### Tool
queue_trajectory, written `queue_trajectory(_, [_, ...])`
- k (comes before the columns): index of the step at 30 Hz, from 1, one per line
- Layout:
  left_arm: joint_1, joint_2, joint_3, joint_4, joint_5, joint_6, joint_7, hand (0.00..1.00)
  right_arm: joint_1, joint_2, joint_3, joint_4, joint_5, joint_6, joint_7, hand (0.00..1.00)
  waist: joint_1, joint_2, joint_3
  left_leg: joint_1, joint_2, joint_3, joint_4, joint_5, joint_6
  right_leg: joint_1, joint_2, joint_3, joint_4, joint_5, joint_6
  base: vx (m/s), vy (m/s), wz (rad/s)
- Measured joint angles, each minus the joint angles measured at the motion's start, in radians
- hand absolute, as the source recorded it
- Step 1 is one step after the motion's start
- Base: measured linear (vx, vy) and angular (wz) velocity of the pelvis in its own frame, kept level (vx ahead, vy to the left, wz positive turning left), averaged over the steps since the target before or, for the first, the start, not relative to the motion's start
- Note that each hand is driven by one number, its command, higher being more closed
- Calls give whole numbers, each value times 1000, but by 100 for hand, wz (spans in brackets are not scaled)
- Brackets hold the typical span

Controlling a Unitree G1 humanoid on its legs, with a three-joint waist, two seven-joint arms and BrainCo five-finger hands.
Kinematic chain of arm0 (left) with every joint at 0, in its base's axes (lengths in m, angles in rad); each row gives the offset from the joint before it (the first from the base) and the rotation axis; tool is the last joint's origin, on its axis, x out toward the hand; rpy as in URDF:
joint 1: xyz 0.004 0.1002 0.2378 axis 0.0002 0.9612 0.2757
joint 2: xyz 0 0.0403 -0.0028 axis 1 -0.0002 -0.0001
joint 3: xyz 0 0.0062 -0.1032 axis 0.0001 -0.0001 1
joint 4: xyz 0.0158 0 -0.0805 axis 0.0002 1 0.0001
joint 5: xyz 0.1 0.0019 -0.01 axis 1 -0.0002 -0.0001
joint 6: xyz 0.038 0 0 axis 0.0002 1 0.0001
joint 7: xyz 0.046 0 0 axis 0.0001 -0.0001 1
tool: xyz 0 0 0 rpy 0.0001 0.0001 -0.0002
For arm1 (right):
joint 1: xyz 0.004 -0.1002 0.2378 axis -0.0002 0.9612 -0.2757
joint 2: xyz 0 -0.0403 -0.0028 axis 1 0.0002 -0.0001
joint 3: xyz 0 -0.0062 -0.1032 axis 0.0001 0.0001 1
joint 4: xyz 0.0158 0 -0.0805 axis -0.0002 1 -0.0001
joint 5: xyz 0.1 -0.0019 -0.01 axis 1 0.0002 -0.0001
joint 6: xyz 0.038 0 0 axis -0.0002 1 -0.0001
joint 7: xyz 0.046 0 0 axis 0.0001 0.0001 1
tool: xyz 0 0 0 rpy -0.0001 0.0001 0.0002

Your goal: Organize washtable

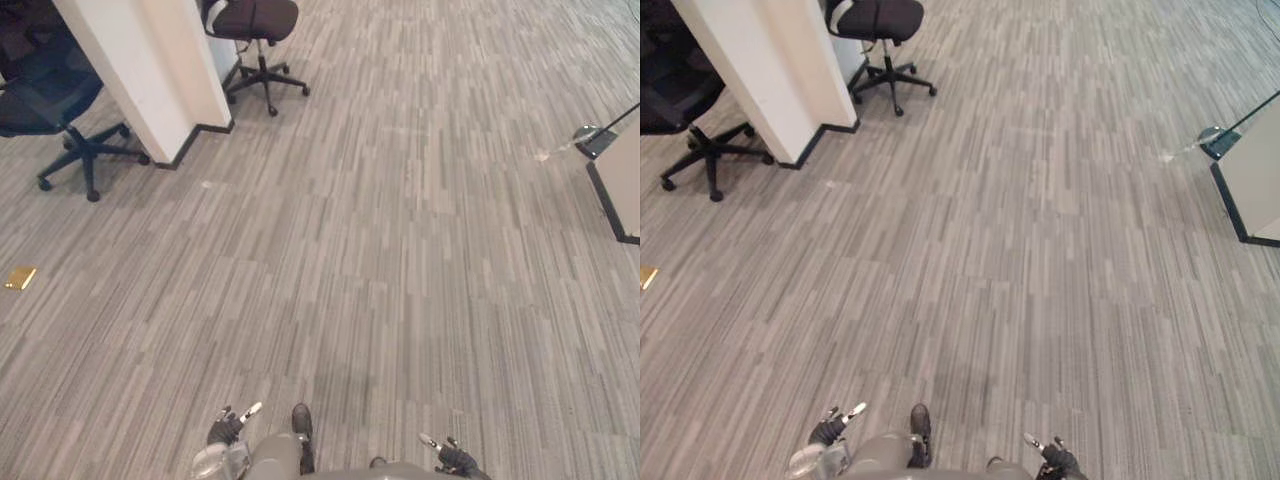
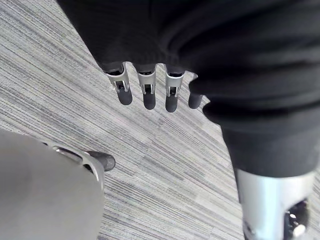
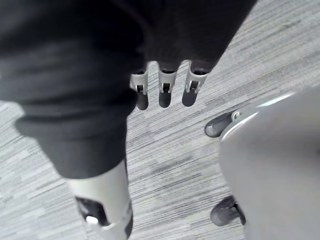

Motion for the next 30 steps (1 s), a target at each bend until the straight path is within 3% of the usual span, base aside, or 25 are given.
queue_trajectory(1, [1,-6,-4,3,1,1,0,0,19,-12,-12,-1,0,1,0,0,-5,9,-10,25,-7,64,27,-55,8,-13,-37,-13,78,-22,41,295,138,-24])
queue_trajectory(2, [5,-24,-8,7,2,4,1,0,22,-33,-5,-16,0,1,0,0,-1,39,-16,36,-7,81,5,-101,-6,-134,-50,-16,321,-41,52,300,149,-39])
queue_trajectory(3, [5,-29,-11,7,0,4,3,0,22,-40,5,-26,1,-1,0,0,-2,51,-14,49,-6,92,-13,-103,-6,-218,-62,-17,469,-17,46,260,178,-50])
queue_trajectory(4, [4,-29,-27,8,0,6,3,0,24,-25,2,-53,16,-5,6,0,-14,61,-10,89,-11,101,-45,-106,-6,-357,-93,-14,739,60,13,301,203,-30])
queue_trajectory(5, [2,-14,-53,6,-11,6,5,0,23,-20,1,-72,36,-11,5,0,-33,44,10,144,-7,112,-67,-111,-11,-433,-102,-18,905,72,1,339,195,-19])
queue_trajectory(7, [-5,-11,-74,0,-19,6,5,0,26,-19,1,-72,44,-11,7,0,-35,47,24,227,2,122,-115,-116,-20,-509,-104,-89,969,64,-14,436,153,-24])
queue_trajectory(10, [-61,-23,-144,-2,-19,3,4,0,32,-19,-2,-77,59,-22,7,0,-64,59,31,300,24,129,-166,-130,-53,-608,-104,-225,793,51,-44,476,128,-11])
queue_trajectory(12, [-124,-42,-200,-14,-19,-2,3,0,35,-21,-22,-65,63,-23,11,0,-80,76,41,375,27,132,-221,-137,-102,-625,-74,-300,387,129,-81,473,44,5])
queue_trajectory(13, [-131,-42,-209,-22,-17,-4,2,0,35,-20,-28,-58,62,-22,14,0,-88,77,42,396,25,130,-228,-145,-116,-626,-65,-302,315,159,-86,526,-35,21])
queue_trajectory(14, [-142,-46,-209,-29,-8,-8,-1,0,40,-14,-53,-49,59,-14,17,0,-94,76,41,437,27,128,-222,-169,-157,-635,-60,-292,271,194,-106,574,-112,32])
queue_trajectory(15, [-134,-55,-209,-34,-5,-12,-1,0,68,-9,-59,-41,54,4,17,0,-95,70,37,461,44,119,-143,-211,-228,-637,-54,-254,331,203,-155,622,-158,36])
queue_trajectory(16, [-125,-62,-208,-41,-1,-12,1,0,82,-9,-60,-40,47,12,18,0,-97,67,36,459,71,115,-60,-227,-255,-633,-49,-228,374,249,-198,857,-325,33])
queue_trajectory(17, [-106,-75,-205,-50,15,-10,0,0,98,-23,-86,-49,40,23,20,0,-109,113,36,407,170,108,173,-222,-269,-602,-26,-237,442,207,-173,780,-304,3])
queue_trajectory(18, [-68,-92,-197,-72,31,-10,-2,0,102,-44,-86,-66,29,27,19,0,-95,162,28,304,290,111,446,-91,-169,-560,18,-246,455,136,-183,954,-350,-19])
queue_trajectory(19, [-53,-94,-197,-79,34,-10,-3,0,100,-48,-83,-76,22,28,19,0,-88,170,29,266,326,104,547,31,-112,-534,41,-240,453,106,-191,833,-228,-62])
queue_trajectory(20, [-24,-94,-196,-82,34,-9,-4,0,77,-51,-47,-95,22,26,17,0,-69,156,38,185,346,11,702,225,-120,-467,77,-212,436,58,-201,839,-215,-62])
queue_trajectory(21, [-19,-94,-196,-84,34,-8,-4,0,60,-52,-27,-96,22,25,16,0,-58,152,43,137,342,-28,784,194,-139,-429,90,-198,425,35,-202,832,-178,-67])
queue_trajectory(22, [-19,-80,-198,-109,32,-4,-4,0,19,-62,17,-96,23,24,11,0,-44,138,55,35,316,-76,896,107,-161,-340,109,-177,381,7,-205,784,-145,-62])
queue_trajectory(23, [-25,-60,-200,-138,28,-6,-4,0,-28,-63,64,-102,28,16,6,0,-26,111,65,-56,267,-77,897,23,-155,-239,117,-145,313,2,-207,754,-124,-68])
queue_trajectory(24, [-20,-50,-206,-153,27,-11,-4,0,-52,-70,88,-108,36,8,4,0,-11,101,65,-98,252,-63,861,-10,-148,-195,122,-123,267,2,-206,724,-80,-97])
queue_trajectory(25, [-17,-31,-218,-179,26,-25,-3,0,-98,-77,143,-124,53,-11,0,0,13,86,65,-170,234,-12,719,-35,-137,-111,126,-84,185,4,-204,720,-37,-109])
queue_trajectory(27, [-6,-21,-219,-195,24,-42,-3,0,-161,-95,217,-133,68,-35,0,0,29,87,63,-241,214,33,336,-17,-152,2,127,-38,78,-1,-177,745,21,-100])
queue_trajectory(28, [4,-23,-221,-197,18,-44,-3,0,-184,-107,245,-133,70,-46,-1,0,42,107,54,-248,210,39,89,21,-210,54,139,-11,29,-7,-163,775,150,-102])
queue_trajectory(29, [13,-39,-233,-190,2,-39,-2,0,-188,-130,262,-131,70,-56,-1,0,58,150,36,-291,241,7,-53,29,-233,104,176,28,-10,-15,-145,790,189,-104])
queue_trajectory(30, [18,-44,-234,-186,-20,-42,0,0,-181,-141,272,-124,70,-62,-2,0,64,163,28,-309,235,-37,-33,79,-182,142,181,43,21,-44,-116,839,259,-85])
